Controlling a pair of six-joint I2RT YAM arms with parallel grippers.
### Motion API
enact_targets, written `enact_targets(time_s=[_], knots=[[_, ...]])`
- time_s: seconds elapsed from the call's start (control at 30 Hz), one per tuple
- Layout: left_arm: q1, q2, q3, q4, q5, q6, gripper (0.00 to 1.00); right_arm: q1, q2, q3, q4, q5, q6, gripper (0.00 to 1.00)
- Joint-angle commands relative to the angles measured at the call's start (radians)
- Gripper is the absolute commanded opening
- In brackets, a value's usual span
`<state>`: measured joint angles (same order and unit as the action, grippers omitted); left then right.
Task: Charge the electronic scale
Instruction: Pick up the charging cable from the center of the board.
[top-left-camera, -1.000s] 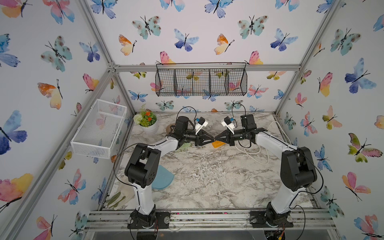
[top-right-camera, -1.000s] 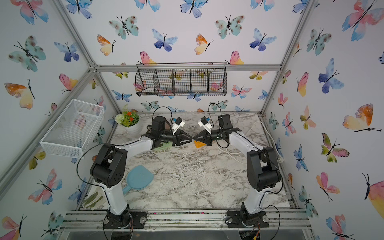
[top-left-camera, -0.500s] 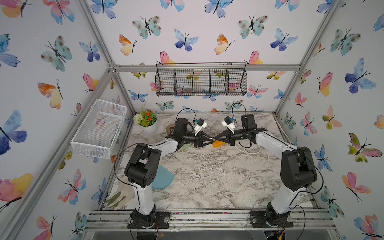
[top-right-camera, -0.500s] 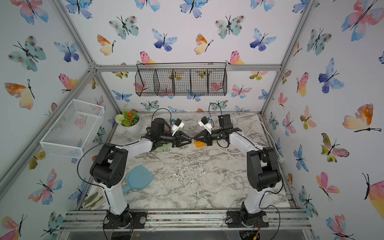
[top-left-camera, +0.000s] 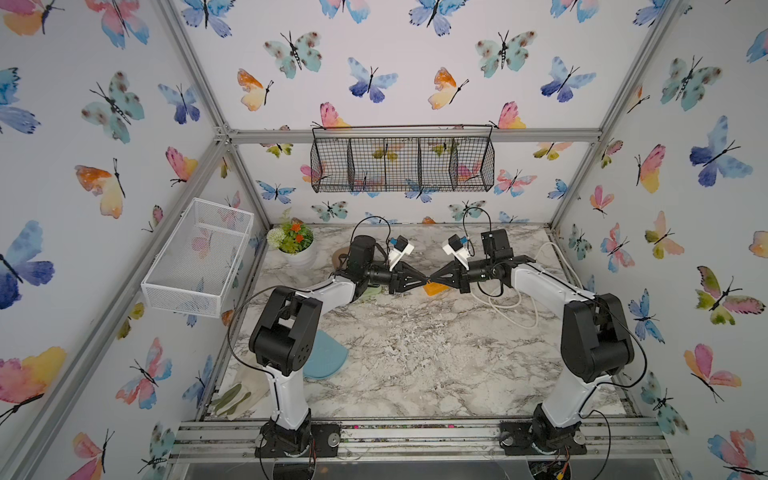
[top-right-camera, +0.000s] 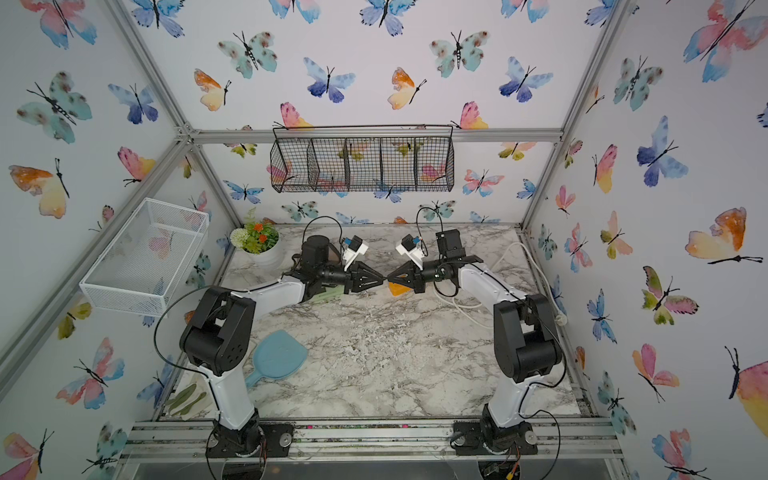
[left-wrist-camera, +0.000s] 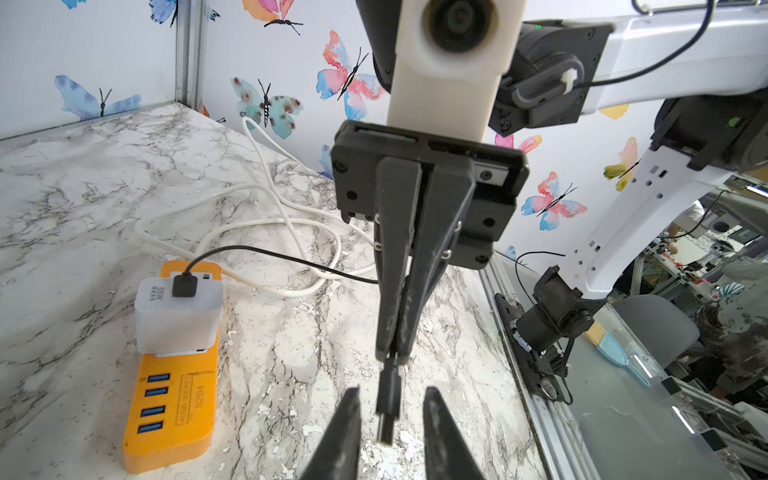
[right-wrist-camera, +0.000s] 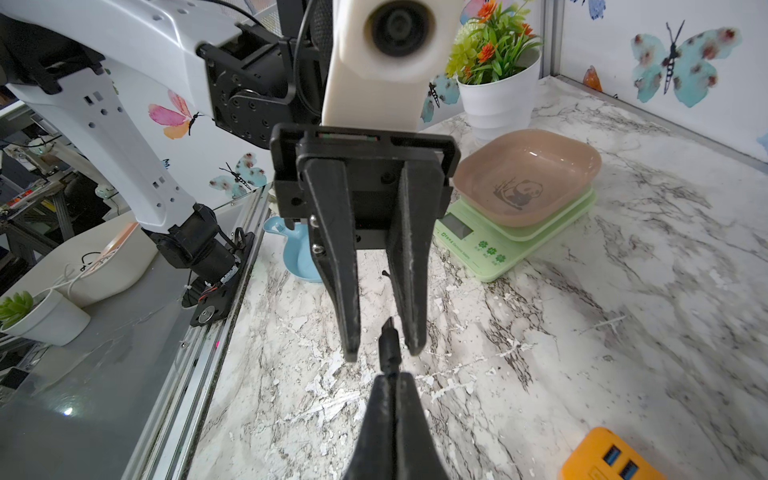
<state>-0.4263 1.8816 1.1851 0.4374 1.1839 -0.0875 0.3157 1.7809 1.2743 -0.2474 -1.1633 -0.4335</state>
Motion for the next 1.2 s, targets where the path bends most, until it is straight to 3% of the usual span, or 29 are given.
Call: enact_targets(time_s=[0.0, 0.17, 0.27, 0.37, 0.57, 1.17], knots=[[0.007, -0.041, -0.01, 0.023, 0.011, -0.005, 0.16, 0.002, 0.002, 0.017, -0.035, -0.001, -0.022, 0.05], [0.007, -0.043, -0.016, 0.027, 0.012, -0.005, 0.09, 0.002, -0.002, 0.017, -0.036, -0.008, -0.021, 0.11], [0.006, -0.045, -0.018, 0.033, 0.011, -0.008, 0.08, 0.002, -0.005, 0.019, -0.031, -0.032, -0.015, 0.23], [0.005, -0.049, -0.028, 0.067, 0.009, -0.032, 0.07, 0.002, -0.011, 0.012, -0.014, -0.061, -0.002, 0.28], [0.001, -0.046, -0.04, 0.151, 0.016, -0.096, 0.07, 0.002, -0.013, -0.001, 0.014, -0.082, 0.015, 0.29], [-0.009, -0.037, -0.035, 0.193, 0.023, -0.134, 0.07, 0.002, -0.004, -0.021, 0.113, -0.095, 0.093, 0.27]])
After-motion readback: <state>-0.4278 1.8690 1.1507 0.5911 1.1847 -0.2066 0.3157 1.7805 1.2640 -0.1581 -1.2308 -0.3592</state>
